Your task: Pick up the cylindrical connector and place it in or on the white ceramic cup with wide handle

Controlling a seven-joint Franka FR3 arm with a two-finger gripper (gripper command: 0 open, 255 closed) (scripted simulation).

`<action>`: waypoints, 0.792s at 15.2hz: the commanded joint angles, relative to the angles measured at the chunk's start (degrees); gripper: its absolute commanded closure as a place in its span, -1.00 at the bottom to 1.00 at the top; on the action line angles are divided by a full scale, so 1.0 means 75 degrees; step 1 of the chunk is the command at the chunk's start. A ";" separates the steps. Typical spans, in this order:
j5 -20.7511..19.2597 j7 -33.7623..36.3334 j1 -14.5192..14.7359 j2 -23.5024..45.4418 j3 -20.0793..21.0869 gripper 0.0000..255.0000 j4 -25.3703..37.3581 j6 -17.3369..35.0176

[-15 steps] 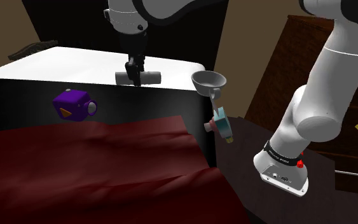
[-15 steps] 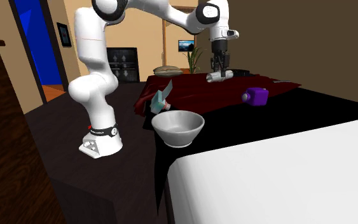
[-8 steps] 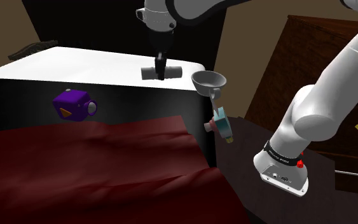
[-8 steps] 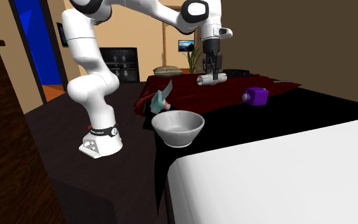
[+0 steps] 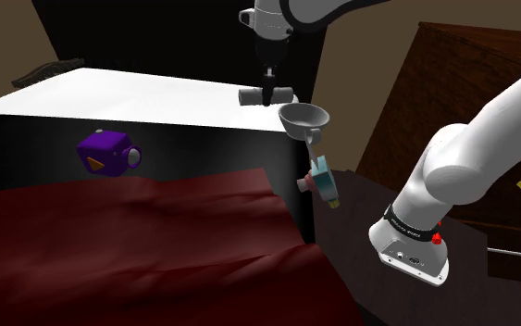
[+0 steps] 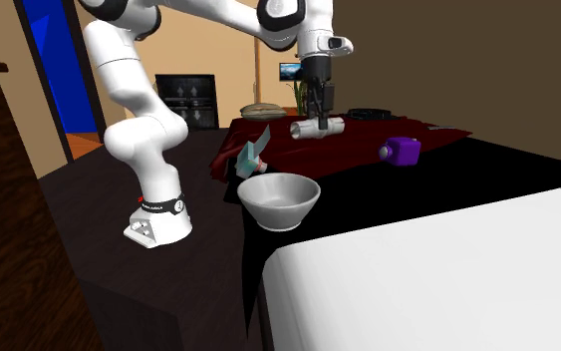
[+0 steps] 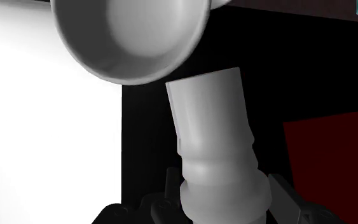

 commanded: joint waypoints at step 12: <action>-0.0391 -0.2434 -0.0786 -0.1529 -0.1861 1.00 -0.1457 0.0272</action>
